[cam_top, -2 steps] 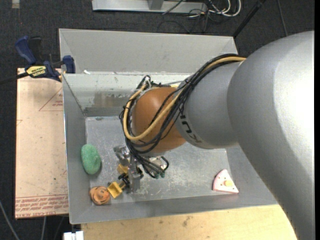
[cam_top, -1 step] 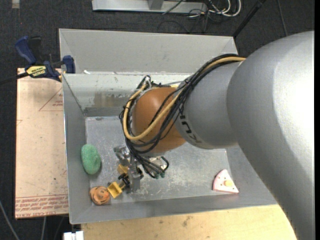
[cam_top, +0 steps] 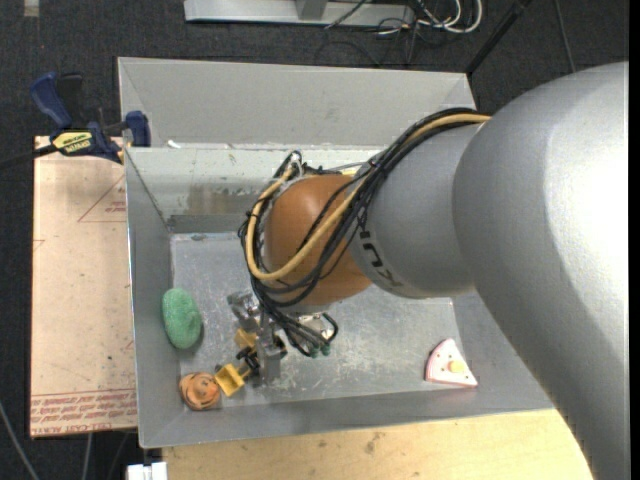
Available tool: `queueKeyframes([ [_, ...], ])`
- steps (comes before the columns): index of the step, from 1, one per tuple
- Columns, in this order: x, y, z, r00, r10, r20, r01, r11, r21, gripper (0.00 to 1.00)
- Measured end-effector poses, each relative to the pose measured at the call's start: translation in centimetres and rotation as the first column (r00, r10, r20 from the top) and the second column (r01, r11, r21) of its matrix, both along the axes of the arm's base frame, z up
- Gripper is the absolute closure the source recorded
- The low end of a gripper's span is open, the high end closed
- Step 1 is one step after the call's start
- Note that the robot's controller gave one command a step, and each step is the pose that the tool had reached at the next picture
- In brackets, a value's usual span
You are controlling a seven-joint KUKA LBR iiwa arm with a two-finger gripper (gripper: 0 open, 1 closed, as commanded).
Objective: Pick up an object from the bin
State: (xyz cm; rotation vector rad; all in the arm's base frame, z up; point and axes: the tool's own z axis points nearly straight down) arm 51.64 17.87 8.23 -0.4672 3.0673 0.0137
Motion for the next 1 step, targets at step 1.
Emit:
queueKeyframes([
  [1, -0.02, -0.02, 0.00, 1.000, 0.000, -0.001, 0.000, 1.000, -0.001, 1.00],
])
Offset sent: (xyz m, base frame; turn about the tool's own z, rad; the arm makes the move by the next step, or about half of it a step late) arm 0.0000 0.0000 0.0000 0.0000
